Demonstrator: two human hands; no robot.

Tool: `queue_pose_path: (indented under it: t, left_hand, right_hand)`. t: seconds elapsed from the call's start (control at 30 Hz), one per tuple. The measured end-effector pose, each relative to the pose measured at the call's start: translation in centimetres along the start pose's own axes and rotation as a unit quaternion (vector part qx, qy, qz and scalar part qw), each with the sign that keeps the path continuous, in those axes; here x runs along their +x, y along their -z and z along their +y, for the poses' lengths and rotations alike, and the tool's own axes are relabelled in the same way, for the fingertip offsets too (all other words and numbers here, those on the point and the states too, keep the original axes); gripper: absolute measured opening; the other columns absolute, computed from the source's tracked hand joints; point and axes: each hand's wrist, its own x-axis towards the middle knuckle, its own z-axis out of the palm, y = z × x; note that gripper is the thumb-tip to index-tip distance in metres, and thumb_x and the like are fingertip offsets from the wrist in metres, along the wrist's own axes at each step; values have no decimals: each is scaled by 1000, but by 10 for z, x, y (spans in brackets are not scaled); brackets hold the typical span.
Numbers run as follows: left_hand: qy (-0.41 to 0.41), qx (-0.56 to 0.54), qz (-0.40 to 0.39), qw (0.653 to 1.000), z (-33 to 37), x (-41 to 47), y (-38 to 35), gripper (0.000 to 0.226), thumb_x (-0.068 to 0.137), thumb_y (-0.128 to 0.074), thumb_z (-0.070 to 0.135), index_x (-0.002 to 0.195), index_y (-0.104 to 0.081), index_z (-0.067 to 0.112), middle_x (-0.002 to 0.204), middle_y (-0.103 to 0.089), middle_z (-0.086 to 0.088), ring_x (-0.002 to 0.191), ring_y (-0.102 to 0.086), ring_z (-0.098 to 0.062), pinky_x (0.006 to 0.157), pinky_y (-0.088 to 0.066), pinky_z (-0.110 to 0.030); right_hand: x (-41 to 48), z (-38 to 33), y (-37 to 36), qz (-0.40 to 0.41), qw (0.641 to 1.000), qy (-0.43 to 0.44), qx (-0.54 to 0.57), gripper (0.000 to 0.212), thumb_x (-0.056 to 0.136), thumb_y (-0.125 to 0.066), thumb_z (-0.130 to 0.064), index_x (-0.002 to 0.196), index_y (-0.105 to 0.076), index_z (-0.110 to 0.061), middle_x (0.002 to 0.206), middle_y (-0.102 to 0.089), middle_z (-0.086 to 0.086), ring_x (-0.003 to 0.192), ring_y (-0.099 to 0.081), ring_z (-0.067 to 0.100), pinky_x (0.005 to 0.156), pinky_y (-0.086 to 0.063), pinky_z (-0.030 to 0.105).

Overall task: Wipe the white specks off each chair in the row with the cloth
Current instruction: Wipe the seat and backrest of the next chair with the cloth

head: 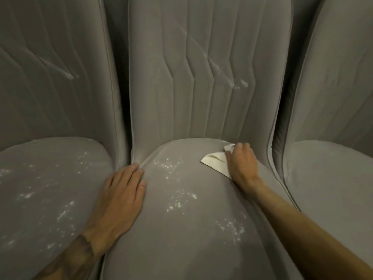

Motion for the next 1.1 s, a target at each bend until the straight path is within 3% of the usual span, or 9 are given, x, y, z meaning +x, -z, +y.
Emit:
queue_pose_path:
  t: [0.1, 0.27, 0.4, 0.5, 0.6, 0.73, 0.8, 0.97, 1.1]
  left_hand:
    - [1, -6, 13, 1000, 2, 0, 1, 42, 107, -30, 34, 132, -58, 17, 142, -56, -5, 127, -54, -24, 108, -36, -41]
    - [8, -16, 18, 1000, 1, -2, 2, 45, 107, -27, 35, 132, -59, 15, 143, -57, -6, 127, -56, -25, 109, -41, -44]
    - [2, -17, 26, 1000, 1, -3, 2, 48, 107, -26, 33, 131, -62, 11, 141, -59, -11, 124, -58, -29, 107, -44, -47]
    - [3, -20, 35, 999, 2, -2, 1, 49, 107, -26, 33, 131, -63, 10, 140, -60, -11, 124, -59, -29, 108, -44, -47]
    - [1, -20, 40, 999, 1, -2, -1, 49, 107, -27, 32, 131, -63, 10, 140, -60, -12, 124, -59, -29, 108, -43, -47]
    - [0, -12, 51, 999, 0, -2, -2, 49, 105, -29, 31, 130, -65, 9, 140, -61, -12, 123, -60, -31, 106, -44, -48]
    - [-1, -7, 53, 999, 1, -1, -1, 48, 105, -30, 31, 130, -65, 10, 140, -61, -12, 123, -60, -30, 107, -43, -47]
    - [-1, -19, 59, 998, 1, -1, -2, 48, 106, -27, 30, 131, -63, 11, 140, -60, -10, 124, -59, -28, 109, -43, -45]
    - [-1, -10, 74, 997, -3, -2, -8, 46, 105, -32, 27, 132, -63, 8, 141, -61, -13, 125, -59, -30, 110, -40, -46]
  right_hand:
    - [-15, -51, -14, -8, 999, 46, -2, 19, 93, -61, -10, 87, -63, 8, 84, -60, 28, 78, -59, 46, 69, -52, 50]
    - [-41, -92, -18, -82, 981, 153, 91, 31, 101, -50, -35, 106, -56, -5, 106, -56, 18, 95, -53, 36, 88, -43, 46]
    - [-21, -37, -3, -74, 994, 64, 50, 33, 102, -49, -35, 109, -57, -3, 111, -56, 19, 105, -53, 38, 94, -37, 42]
    - [-11, -41, 1, -37, 999, -5, 3, 28, 102, -52, -21, 106, -61, 5, 106, -60, 26, 100, -56, 43, 88, -44, 46]
    - [-28, -95, -13, -37, 997, 41, 58, 19, 89, -70, -14, 87, -61, 3, 84, -60, 24, 76, -60, 42, 69, -53, 47]
    - [-48, -107, -13, -109, 973, 160, 125, 31, 100, -54, -37, 104, -57, -6, 104, -57, 15, 96, -54, 34, 89, -40, 39]
    - [-39, -82, -7, -117, 977, 144, 101, 33, 100, -53, -39, 104, -56, -7, 105, -56, 14, 99, -53, 33, 90, -37, 36]
    - [-1, -60, -15, -73, 996, -5, 58, 37, 102, -49, -34, 107, -57, 2, 112, -59, 25, 108, -54, 41, 95, -36, 43]
    - [-22, -119, -24, -112, 987, 53, 98, 36, 103, -49, -33, 109, -57, 1, 112, -58, 24, 108, -52, 40, 98, -33, 42]
